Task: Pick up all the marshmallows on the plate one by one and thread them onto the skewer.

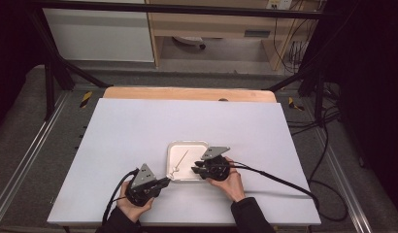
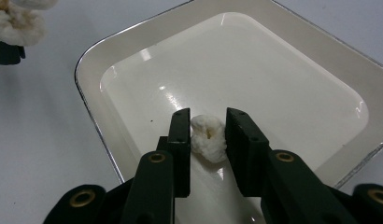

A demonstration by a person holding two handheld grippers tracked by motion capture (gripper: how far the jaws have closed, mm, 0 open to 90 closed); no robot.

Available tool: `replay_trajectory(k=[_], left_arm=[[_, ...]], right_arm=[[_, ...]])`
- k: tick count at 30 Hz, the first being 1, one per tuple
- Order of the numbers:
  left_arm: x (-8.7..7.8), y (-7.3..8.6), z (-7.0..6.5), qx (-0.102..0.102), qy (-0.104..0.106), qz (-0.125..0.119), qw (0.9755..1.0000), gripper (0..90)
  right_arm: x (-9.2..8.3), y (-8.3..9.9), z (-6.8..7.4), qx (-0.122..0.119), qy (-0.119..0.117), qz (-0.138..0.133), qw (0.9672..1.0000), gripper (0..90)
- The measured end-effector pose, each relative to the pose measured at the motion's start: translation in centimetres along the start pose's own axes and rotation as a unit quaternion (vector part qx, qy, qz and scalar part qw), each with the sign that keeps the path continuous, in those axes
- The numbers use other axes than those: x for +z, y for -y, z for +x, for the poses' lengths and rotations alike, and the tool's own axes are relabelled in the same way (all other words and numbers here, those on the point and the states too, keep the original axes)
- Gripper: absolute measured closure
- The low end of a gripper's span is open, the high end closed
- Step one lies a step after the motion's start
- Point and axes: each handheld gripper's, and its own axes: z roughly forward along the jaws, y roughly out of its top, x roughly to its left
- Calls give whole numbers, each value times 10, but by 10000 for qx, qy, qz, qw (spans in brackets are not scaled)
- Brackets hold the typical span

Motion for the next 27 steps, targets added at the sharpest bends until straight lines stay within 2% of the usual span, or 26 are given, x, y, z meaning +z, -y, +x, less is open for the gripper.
replay_trajectory(k=[4,16,27], left_arm=[[0,0,0,15,6,-2,10000,880],[0,0,-1,42,6,3,10000,880],[0,0,-2,98,18,-3,10000,880]], right_arm=[[-2,-1,0,77,-97,-14,9999,729],[-19,-11,0,283,-339,-336,9985,731],[-36,-15,-5,561,-561,-666,9946,729]])
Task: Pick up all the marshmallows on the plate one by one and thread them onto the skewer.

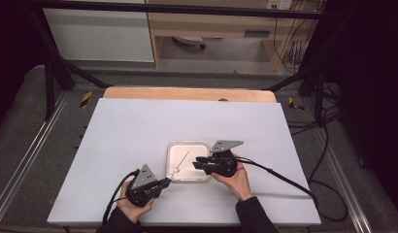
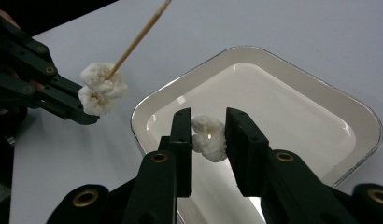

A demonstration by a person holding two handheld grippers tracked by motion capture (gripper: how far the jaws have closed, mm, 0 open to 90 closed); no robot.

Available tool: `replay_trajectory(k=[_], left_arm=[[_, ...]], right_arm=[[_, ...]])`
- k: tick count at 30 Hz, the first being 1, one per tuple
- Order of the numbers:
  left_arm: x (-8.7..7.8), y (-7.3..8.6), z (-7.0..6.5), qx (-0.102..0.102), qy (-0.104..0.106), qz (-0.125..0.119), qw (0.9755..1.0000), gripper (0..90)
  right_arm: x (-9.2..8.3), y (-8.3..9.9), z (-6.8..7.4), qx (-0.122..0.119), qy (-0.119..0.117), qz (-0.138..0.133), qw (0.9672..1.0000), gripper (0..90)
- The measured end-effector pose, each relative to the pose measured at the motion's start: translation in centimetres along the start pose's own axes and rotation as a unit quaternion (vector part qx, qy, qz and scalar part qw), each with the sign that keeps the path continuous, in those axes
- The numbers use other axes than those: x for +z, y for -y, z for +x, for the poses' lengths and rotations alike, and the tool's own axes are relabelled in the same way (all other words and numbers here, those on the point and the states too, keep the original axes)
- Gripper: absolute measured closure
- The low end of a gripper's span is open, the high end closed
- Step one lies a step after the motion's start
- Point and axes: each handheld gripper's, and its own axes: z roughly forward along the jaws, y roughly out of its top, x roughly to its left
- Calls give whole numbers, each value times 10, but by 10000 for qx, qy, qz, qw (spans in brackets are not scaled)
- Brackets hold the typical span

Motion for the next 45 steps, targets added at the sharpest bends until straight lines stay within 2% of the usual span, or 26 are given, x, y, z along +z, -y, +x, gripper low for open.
replay_trajectory(k=[15,20,29,32,45], left_arm=[[-1,0,-1,19,21,-62,10000,880],[-2,-1,-2,37,23,-88,10000,880],[-2,-1,-3,62,28,-125,9999,880],[-2,-1,-3,64,27,-124,9999,880],[-2,-1,-3,65,35,-150,9999,880]], right_arm=[[-20,-8,-2,305,-243,-391,9985,728],[-27,-14,-3,464,-331,-621,9964,727],[-38,-24,-6,747,-434,-1030,9909,728],[-39,-27,-8,840,-477,-1143,9887,728],[-30,-36,-8,929,-659,-1238,9858,728]])
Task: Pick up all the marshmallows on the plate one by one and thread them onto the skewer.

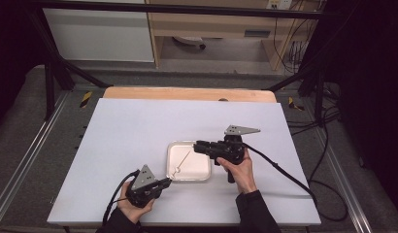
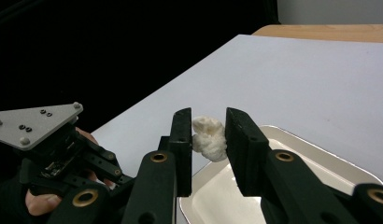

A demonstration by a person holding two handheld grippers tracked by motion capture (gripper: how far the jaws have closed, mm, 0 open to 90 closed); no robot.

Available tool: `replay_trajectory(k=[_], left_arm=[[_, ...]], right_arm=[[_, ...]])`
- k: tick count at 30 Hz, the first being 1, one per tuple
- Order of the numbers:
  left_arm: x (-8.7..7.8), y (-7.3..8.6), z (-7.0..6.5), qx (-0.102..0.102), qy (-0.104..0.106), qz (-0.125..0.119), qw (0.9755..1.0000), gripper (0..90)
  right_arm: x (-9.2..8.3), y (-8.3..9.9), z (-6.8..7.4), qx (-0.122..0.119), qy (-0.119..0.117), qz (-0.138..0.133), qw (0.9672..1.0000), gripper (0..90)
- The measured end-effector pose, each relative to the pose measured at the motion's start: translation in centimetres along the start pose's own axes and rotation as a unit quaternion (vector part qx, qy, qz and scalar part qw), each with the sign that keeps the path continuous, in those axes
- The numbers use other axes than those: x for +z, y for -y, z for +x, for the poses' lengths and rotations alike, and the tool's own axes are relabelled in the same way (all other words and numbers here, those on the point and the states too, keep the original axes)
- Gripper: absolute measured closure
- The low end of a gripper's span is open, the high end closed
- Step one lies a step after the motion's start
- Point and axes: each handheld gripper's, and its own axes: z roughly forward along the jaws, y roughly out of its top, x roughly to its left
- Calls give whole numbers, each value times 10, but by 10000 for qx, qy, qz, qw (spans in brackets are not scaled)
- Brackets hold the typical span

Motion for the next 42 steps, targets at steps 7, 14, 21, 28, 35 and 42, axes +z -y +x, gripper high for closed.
replay_trajectory(k=[7,14,21,28,35,42], left_arm=[[0,0,0,14,-9,6,10000,881],[0,0,0,-2,-10,-1,10000,881],[1,0,0,2,-5,20,10000,882],[3,0,0,45,33,152,9999,884],[5,0,-1,75,-12,320,9995,885],[6,1,-1,57,-10,382,9993,885]], right_arm=[[5,0,1,47,-101,4,9999,728],[8,3,0,80,-149,66,9998,728],[11,6,1,110,-199,117,9997,730],[12,8,1,151,-272,176,9994,743],[17,13,1,131,-281,286,9991,758],[22,19,2,129,-273,348,9989,768]])
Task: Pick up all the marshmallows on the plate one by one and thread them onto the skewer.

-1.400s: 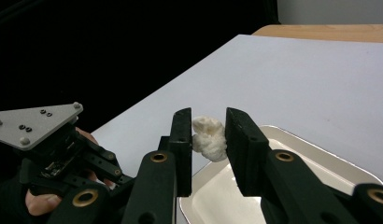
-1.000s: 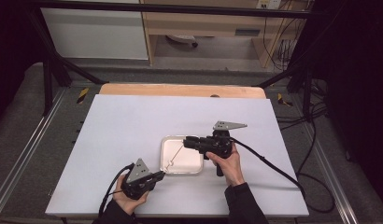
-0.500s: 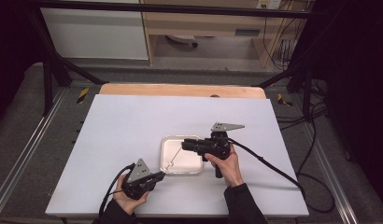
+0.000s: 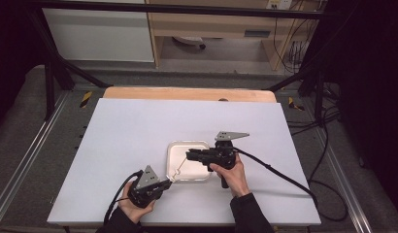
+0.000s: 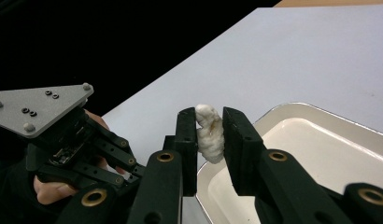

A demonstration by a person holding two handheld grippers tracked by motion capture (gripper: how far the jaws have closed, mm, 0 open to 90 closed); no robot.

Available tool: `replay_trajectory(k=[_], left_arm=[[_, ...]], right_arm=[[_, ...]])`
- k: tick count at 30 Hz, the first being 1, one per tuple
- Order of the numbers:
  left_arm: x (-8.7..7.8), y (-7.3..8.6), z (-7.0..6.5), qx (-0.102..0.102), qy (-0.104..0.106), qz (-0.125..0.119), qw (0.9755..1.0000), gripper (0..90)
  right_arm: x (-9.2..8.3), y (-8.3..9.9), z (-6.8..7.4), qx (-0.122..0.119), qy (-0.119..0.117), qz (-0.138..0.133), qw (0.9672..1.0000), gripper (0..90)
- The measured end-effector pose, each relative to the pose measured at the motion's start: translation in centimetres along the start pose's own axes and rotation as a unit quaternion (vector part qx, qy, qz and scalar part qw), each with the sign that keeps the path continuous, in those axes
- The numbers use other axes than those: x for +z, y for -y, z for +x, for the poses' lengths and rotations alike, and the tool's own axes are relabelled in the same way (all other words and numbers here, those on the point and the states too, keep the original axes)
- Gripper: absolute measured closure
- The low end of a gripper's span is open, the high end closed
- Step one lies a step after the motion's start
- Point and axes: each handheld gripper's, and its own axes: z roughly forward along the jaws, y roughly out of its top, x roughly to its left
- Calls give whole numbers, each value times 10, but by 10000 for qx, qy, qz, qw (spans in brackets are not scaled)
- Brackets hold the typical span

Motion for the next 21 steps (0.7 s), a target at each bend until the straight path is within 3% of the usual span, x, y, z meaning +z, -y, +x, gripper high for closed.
replay_trajectory(k=[21], left_arm=[[5,0,-2,60,94,230,9997,886]], right_arm=[[7,10,1,-55,17,289,9996,789]])
